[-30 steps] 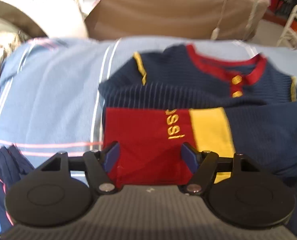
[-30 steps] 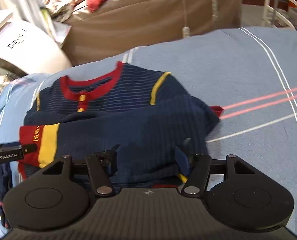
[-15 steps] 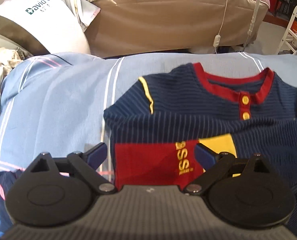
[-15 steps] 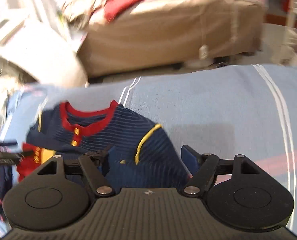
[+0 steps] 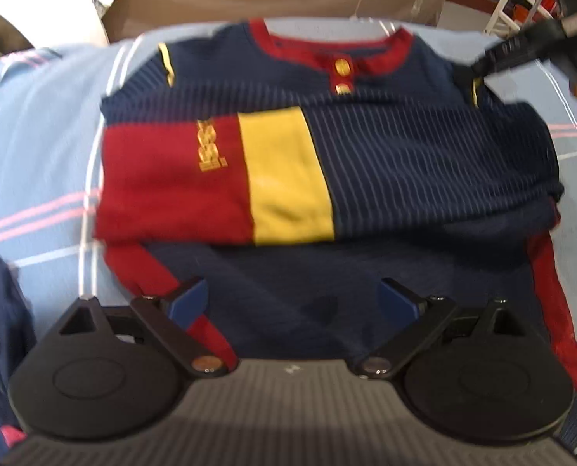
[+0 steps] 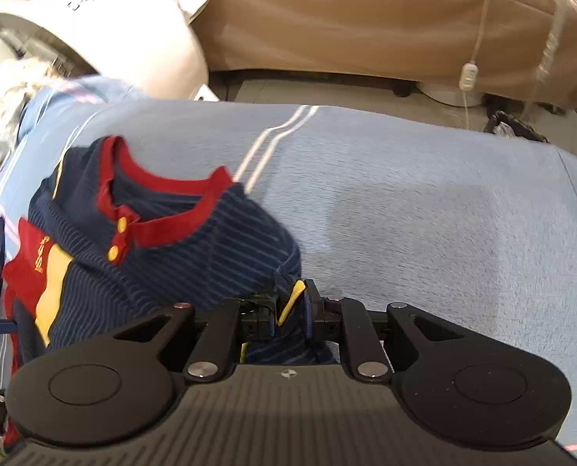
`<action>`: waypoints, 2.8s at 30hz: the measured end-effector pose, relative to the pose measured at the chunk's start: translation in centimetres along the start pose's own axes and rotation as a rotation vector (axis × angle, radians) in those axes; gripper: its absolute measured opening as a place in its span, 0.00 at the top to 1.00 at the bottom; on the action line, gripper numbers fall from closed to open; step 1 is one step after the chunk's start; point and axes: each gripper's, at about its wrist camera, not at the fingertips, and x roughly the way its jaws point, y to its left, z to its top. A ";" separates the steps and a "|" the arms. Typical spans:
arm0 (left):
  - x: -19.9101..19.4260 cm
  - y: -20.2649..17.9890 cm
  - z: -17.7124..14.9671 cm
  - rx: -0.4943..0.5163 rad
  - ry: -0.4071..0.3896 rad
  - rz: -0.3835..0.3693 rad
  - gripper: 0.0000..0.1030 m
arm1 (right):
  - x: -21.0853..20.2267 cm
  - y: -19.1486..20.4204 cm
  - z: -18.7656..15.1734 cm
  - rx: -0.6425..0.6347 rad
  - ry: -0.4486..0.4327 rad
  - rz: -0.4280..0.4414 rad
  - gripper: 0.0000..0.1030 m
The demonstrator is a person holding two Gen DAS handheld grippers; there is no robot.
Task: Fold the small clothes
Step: 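Open the right gripper to release the red cuff and withdraw, then move both grippers to the romper's leg hems, then grasp the red leg edge with the left gripper while the right gripper grasps the other leg hem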
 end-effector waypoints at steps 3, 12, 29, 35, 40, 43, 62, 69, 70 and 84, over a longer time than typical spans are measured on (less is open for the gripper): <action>0.0 -0.3 -0.4 -0.009 0.007 -0.001 0.07 | -0.3 0.5 1.2 -0.080 0.007 -0.074 0.81; -0.4 1.1 -0.6 -0.065 0.012 0.035 0.06 | 2.9 1.6 3.3 -0.155 0.004 -0.322 0.82; -1.7 -0.1 -1.0 -0.031 -0.010 0.043 0.05 | -9.7 5.9 -7.3 0.030 -0.263 -0.211 0.00; -3.0 -0.7 -2.6 0.017 -0.031 0.057 0.03 | -11.9 9.5 -14.8 0.061 -0.236 -0.186 0.00; -5.5 1.1 -6.6 -0.007 -0.043 0.038 0.01 | -14.4 11.3 -19.6 0.022 -0.203 -0.137 0.00; -6.6 3.3 -9.8 -0.079 -0.022 0.033 0.00 | -16.1 11.1 -21.8 0.058 -0.185 -0.105 0.00; -8.8 7.6 -21.3 -0.243 0.021 -0.068 0.47 | -15.9 9.9 -30.4 0.130 0.066 0.004 0.00; -7.5 6.7 -22.4 -0.256 0.051 -0.146 0.46 | -13.5 10.7 -32.4 0.176 0.103 -0.010 0.00; -7.4 6.6 -22.6 -0.258 0.042 -0.162 0.45 | -13.5 10.5 -32.6 0.202 0.104 -0.006 0.00; -6.5 7.2 -23.2 -0.359 0.065 -0.253 0.37 | -10.7 8.6 -34.4 0.405 0.156 0.104 0.00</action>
